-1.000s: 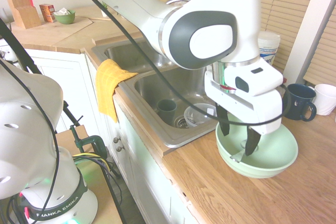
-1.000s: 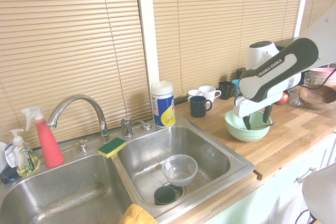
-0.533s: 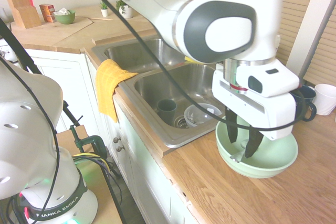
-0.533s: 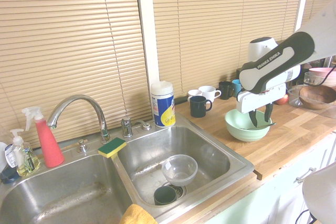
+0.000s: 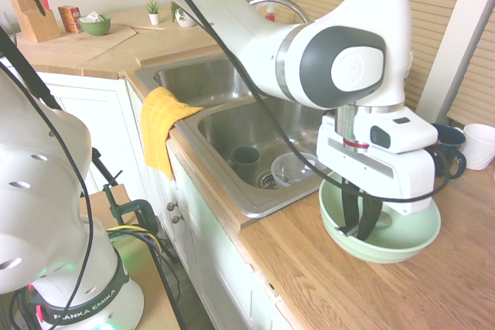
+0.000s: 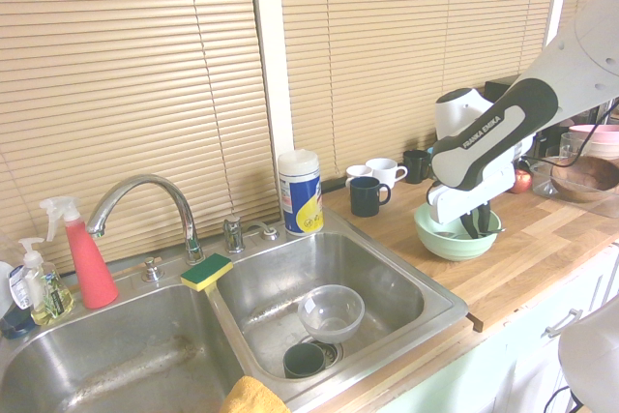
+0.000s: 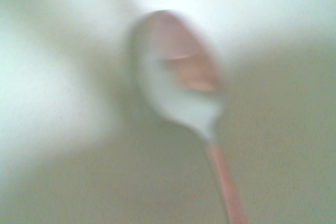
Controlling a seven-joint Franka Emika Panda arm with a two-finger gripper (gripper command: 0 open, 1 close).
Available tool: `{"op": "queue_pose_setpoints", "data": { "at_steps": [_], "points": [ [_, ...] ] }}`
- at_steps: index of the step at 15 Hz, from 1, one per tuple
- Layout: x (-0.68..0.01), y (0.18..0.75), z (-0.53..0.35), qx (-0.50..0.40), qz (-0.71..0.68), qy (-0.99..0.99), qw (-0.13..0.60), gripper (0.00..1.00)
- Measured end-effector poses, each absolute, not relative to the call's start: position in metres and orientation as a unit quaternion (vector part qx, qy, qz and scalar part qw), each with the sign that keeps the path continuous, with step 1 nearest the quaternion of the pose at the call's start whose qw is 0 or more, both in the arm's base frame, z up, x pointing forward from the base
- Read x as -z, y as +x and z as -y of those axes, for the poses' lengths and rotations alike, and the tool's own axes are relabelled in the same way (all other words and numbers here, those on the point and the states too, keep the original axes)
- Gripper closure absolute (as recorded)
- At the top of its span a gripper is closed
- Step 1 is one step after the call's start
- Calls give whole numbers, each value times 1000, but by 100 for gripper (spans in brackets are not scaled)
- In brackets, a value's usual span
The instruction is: Put the spoon into the sink
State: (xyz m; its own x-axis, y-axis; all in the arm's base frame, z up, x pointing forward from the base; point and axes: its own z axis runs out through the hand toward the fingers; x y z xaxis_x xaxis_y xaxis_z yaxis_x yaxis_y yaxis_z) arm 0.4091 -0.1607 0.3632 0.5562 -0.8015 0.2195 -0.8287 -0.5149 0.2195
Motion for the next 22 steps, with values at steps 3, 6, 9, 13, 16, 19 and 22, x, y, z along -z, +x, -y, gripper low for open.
{"op": "queue_pose_setpoints", "data": {
  "at_steps": [3,6,9,13,16,19,22],
  "points": [
    [-362,412,156,-49,468,869,156,100],
    [-365,413,155,-53,467,869,154,100],
    [-376,413,159,-64,474,866,145,100],
    [-409,403,168,-90,481,864,121,100],
    [-438,392,169,-116,481,862,109,100],
    [-459,386,165,-139,477,862,102,100],
    [-486,382,146,-164,464,865,98,100]
  ]
}}
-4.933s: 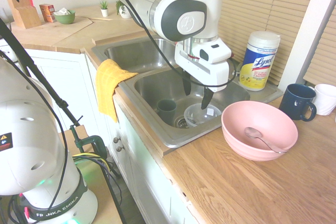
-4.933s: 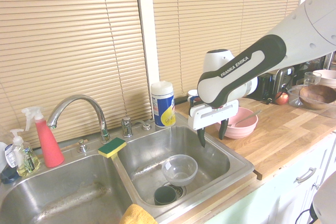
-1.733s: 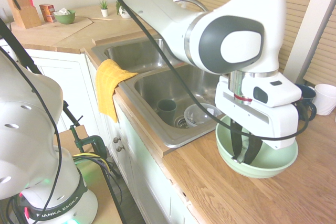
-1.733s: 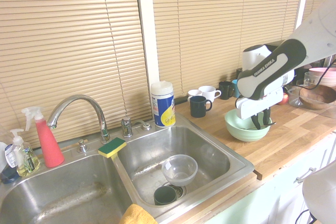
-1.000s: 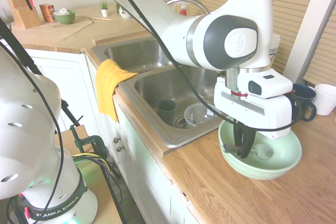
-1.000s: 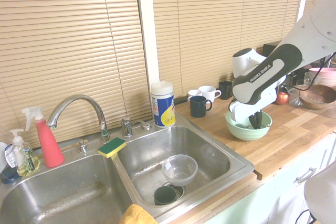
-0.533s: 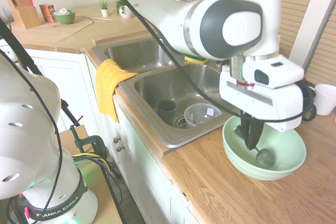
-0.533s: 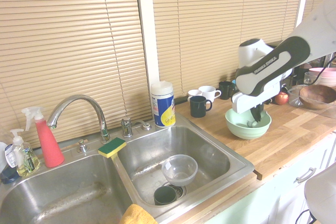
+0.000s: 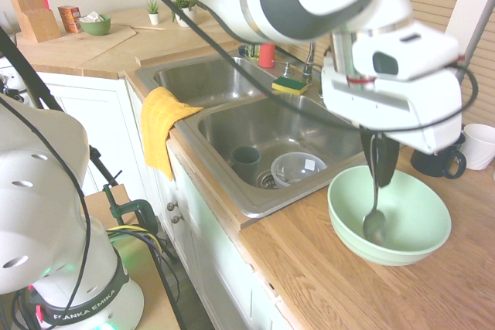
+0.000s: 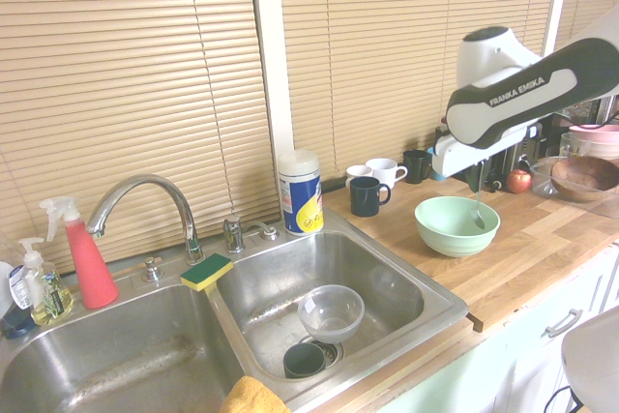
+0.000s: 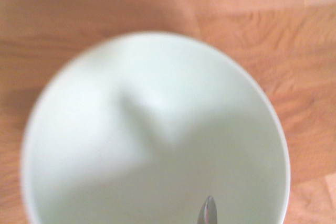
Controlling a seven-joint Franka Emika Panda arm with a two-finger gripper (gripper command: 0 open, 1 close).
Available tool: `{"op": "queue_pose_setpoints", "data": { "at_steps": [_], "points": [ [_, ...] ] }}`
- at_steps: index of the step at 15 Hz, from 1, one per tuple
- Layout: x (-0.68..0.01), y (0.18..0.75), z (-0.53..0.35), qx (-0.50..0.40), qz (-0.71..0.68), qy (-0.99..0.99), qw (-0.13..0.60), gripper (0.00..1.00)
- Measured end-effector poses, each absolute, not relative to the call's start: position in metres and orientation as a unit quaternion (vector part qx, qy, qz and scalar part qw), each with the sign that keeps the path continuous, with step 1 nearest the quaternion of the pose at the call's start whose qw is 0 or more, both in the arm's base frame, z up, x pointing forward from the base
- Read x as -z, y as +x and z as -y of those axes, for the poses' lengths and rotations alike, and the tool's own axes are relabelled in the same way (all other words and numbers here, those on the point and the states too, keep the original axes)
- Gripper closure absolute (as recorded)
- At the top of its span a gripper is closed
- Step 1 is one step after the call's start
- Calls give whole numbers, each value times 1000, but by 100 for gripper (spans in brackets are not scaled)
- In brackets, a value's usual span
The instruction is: Put the spoon into the sink
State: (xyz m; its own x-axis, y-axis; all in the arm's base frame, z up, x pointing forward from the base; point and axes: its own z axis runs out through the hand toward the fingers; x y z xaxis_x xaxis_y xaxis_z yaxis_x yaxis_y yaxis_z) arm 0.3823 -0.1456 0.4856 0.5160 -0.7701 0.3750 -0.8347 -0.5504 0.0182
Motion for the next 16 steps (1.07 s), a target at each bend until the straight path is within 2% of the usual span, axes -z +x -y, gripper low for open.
{"op": "queue_pose_setpoints", "data": {
  "at_steps": [4,8,12,16],
  "points": [
    [-523,379,74,-194,420,880,111,100],
    [-527,372,-49,-221,359,897,135,100],
    [-480,383,-161,-220,292,920,142,100],
    [-403,437,-184,-166,275,937,136,100]
  ]
}}
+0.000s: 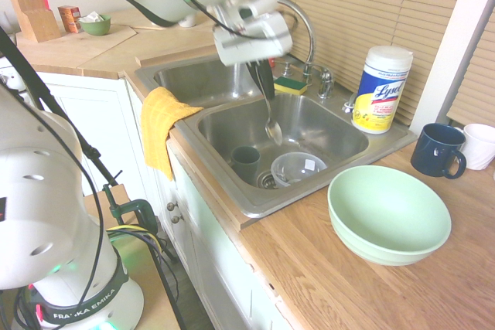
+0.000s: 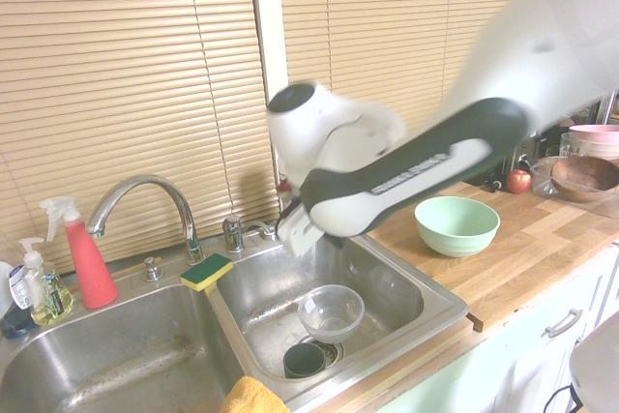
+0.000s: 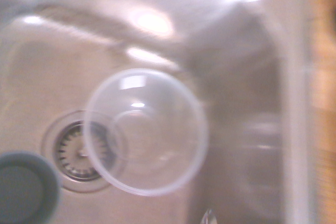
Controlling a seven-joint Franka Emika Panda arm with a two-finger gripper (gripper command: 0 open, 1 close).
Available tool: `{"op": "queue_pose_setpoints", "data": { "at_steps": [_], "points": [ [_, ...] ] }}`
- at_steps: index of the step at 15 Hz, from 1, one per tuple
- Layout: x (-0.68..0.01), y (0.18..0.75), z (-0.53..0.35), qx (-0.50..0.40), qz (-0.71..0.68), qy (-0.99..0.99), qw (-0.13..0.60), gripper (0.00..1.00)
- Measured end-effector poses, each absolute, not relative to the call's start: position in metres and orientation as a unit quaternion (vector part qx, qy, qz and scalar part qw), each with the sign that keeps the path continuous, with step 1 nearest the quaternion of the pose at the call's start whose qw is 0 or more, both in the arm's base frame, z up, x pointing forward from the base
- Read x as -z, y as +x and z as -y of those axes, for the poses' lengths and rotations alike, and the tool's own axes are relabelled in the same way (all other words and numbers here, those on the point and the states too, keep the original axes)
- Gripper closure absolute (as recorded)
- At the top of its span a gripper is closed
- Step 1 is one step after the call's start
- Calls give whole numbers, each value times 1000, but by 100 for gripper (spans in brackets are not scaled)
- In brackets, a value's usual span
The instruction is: Put the spoon into the sink
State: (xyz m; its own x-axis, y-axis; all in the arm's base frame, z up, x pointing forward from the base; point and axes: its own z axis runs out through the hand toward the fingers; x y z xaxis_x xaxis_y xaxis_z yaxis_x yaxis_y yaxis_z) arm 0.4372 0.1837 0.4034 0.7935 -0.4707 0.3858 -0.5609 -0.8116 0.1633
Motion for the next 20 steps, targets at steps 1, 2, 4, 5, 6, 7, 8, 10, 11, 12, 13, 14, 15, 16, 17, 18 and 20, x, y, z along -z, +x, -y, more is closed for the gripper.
{"op": "queue_pose_setpoints", "data": {
  "at_steps": [1,2,4,5,6,7,8,10,11,12,13,14,15,16,17,18,20],
  "points": [
    [-382,449,-184,-149,276,940,136,100],
    [-357,458,-182,-131,276,942,138,100],
    [-308,471,-178,-105,280,942,152,100],
    [-282,476,-174,-92,284,941,159,100],
    [-262,480,-170,-78,288,941,163,100],
    [-246,484,-168,-68,289,940,165,100],
    [-235,486,-166,-63,291,940,167,0],
    [-231,489,-170,-59,296,939,165,0],
    [-233,490,-174,-61,298,939,163,0],
    [-235,491,-177,-62,300,938,161,0],
    [-236,492,-178,-62,301,938,160,0],
    [-239,493,-177,-63,302,938,159,0],
    [-245,494,-177,-66,302,938,156,0],
    [-256,495,-177,-70,302,938,152,0],
    [-270,495,-177,-76,301,939,148,0],
    [-288,494,-176,-83,299,940,143,0],
    [-330,483,-172,-109,286,943,129,0]
  ]
}}
